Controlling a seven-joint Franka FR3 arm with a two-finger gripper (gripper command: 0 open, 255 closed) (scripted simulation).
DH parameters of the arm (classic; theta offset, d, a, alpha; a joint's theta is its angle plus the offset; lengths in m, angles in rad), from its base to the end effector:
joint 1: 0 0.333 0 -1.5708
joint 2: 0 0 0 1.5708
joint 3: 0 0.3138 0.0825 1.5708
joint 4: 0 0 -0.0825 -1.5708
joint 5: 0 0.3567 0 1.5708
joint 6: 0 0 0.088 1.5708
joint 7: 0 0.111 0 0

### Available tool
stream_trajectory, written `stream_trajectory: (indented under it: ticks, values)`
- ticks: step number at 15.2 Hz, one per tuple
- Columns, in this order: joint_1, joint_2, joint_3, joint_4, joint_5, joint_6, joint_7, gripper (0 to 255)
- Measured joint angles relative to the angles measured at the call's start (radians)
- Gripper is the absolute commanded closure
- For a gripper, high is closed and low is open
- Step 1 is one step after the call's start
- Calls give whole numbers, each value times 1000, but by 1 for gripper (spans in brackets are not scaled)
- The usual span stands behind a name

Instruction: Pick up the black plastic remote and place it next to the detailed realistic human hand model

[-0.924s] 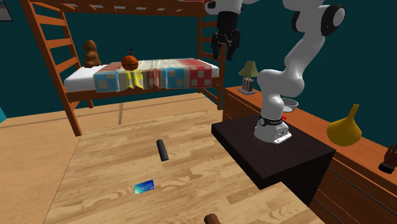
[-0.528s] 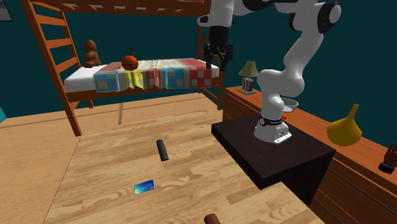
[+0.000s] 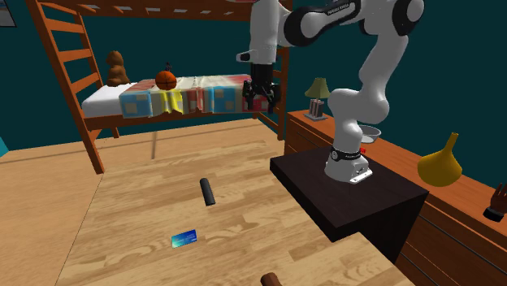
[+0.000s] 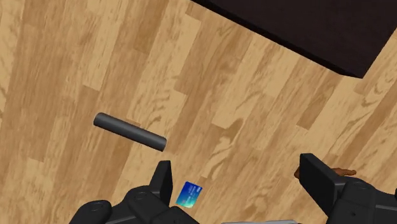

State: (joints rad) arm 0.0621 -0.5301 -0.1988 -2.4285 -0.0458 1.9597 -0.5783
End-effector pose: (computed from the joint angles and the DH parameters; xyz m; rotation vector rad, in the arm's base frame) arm 0.3685 -0.0607 0.4991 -3.0142 -0.7407 -0.1080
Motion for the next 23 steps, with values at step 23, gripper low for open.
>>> stream_trajectory:
  ticks: [23]
  values:
    - [3, 867, -119, 266, -12, 517, -845, 0]
